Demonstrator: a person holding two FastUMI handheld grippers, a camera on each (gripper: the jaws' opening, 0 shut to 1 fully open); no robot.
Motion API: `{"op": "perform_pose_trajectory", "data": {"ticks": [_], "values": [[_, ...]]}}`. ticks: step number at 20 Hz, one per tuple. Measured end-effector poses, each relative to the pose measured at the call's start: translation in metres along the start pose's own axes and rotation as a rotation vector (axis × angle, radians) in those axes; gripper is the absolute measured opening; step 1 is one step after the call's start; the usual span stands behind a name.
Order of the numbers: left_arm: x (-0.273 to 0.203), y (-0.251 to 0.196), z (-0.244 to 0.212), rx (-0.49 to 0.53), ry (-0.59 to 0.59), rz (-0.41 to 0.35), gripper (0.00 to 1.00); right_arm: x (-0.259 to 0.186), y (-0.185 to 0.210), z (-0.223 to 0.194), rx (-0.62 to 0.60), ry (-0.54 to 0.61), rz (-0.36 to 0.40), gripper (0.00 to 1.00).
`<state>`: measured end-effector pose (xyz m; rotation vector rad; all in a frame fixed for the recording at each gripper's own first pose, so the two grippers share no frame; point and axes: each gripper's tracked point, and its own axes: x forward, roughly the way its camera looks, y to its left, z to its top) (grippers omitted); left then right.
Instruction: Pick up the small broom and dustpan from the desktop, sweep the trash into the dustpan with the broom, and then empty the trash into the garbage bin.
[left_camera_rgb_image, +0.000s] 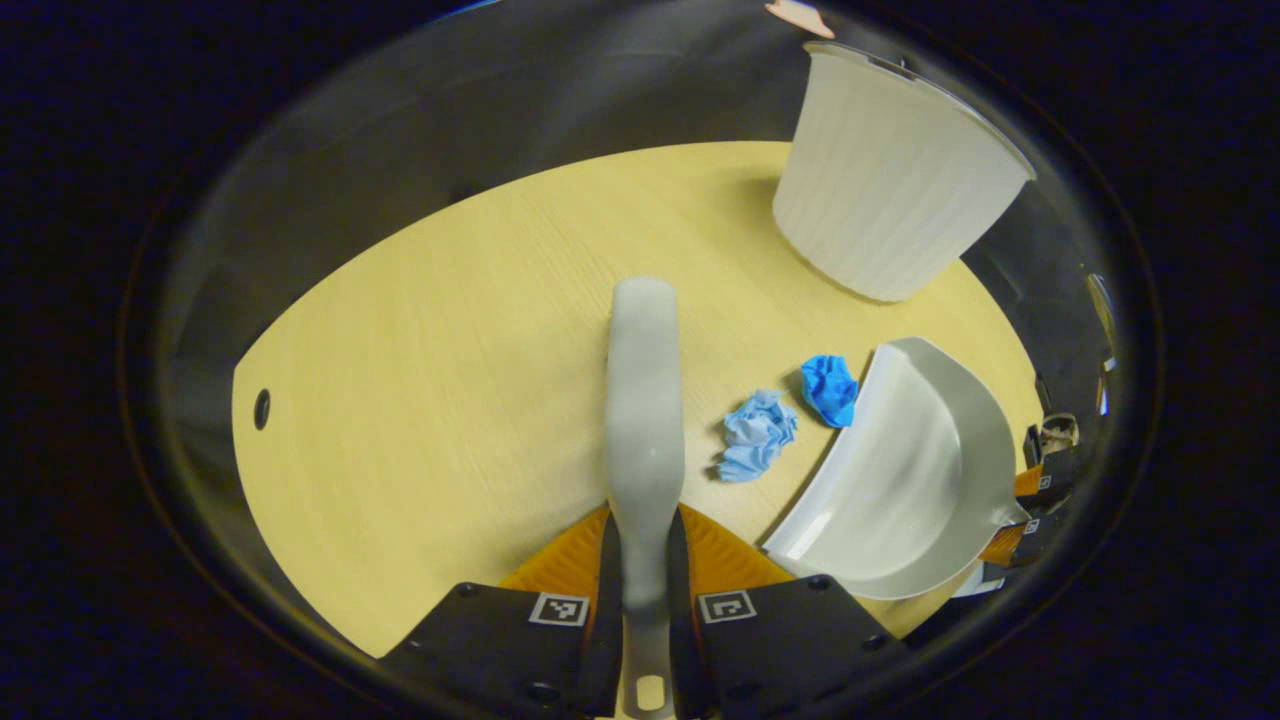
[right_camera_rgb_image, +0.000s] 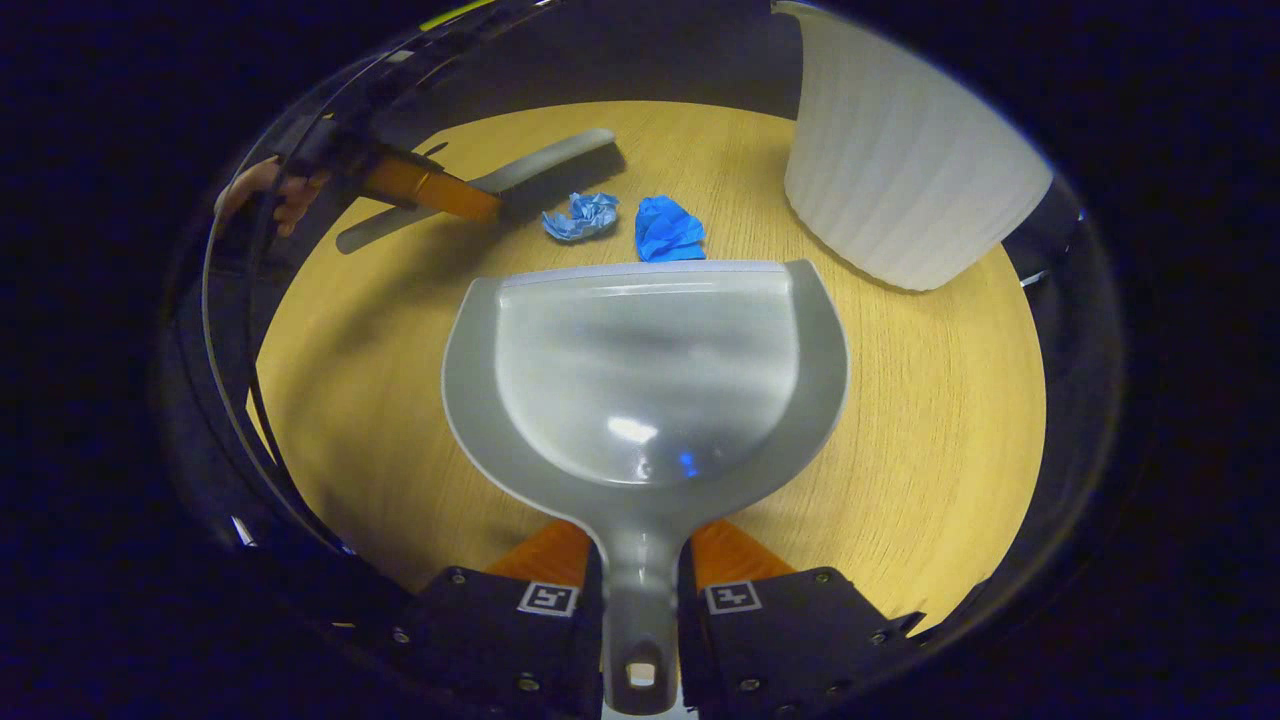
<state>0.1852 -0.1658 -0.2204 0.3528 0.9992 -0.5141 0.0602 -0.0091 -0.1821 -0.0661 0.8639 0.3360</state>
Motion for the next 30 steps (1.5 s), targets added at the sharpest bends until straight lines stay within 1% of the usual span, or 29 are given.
{"op": "perform_pose_trajectory", "data": {"ticks": [3, 4, 5, 6, 8, 9, 12, 13, 14, 17, 20, 21, 24, 25, 26, 29, 30], "values": [[0.006, -0.018, 0.009, 0.044, -0.001, -0.029, 0.26, -0.001, 0.0, -0.002, -0.007, 0.017, 0.011, 0.32], [0.011, -0.025, 0.012, 0.05, 0.001, -0.04, 0.28, 0.001, 0.0, -0.003, -0.015, 0.02, 0.01, 0.31], [0.013, -0.031, 0.015, 0.054, 0.003, -0.051, 0.28, 0.001, -0.001, -0.002, -0.015, 0.021, 0.006, 0.32], [0.015, -0.037, 0.017, 0.055, 0.003, -0.064, 0.26, 0.001, -0.001, -0.001, -0.01, 0.019, 0.005, 0.31], [0.015, -0.049, 0.023, 0.055, 0.005, -0.093, 0.26, 0.0, 0.001, 0.0, 0.007, 0.015, 0.007, 0.31], [0.014, -0.055, 0.025, 0.057, 0.008, -0.109, 0.28, -0.001, 0.002, 0.001, 0.011, 0.012, 0.008, 0.31], [0.007, -0.072, 0.038, 0.087, 0.007, -0.167, 0.28, 0.0, 0.0, -0.002, 0.004, 0.002, 0.013, 0.31], [0.004, -0.075, 0.044, 0.11, 0.006, -0.179, 0.28, 0.0, 0.0, -0.001, 0.0, -0.002, 0.013, 0.32], [-0.005, -0.077, 0.033, 0.133, 0.002, -0.19, 0.28, -0.001, -0.001, 0.001, -0.004, -0.007, 0.013, 0.32], [-0.016, -0.083, 0.047, 0.199, 0.005, -0.237, 0.28, 0.0, 0.0, 0.001, -0.021, -0.02, 0.003, 0.32], [-0.036, -0.079, 0.046, 0.237, 0.012, -0.259, 0.28, 0.001, 0.0, 0.003, -0.037, -0.04, -0.013, 0.32], [-0.043, -0.08, 0.045, 0.23, 0.016, -0.267, 0.28, 0.0, 0.0, 0.006, -0.037, -0.046, -0.012, 0.32], [-0.043, -0.09, 0.027, 0.18, 0.034, -0.296, 0.28, -0.006, 0.003, 0.022, -0.042, -0.096, -0.011, 0.32], [-0.043, -0.087, 0.025, 0.157, 0.032, -0.291, 0.28, -0.011, 0.004, 0.028, -0.043, -0.108, -0.014, 0.31], [-0.042, -0.083, 0.026, 0.131, 0.021, -0.282, 0.26, -0.017, 0.006, 0.036, -0.042, -0.127, -0.019, 0.32], [-0.057, -0.069, 0.034, 0.071, -0.038, -0.252, 0.26, -0.009, 0.003, 0.032, -0.042, -0.157, -0.033, 0.32], [-0.062, -0.071, 0.036, 0.052, -0.058, -0.247, 0.26, -0.006, 0.003, 0.034, -0.041, -0.159, -0.033, 0.32]]}}
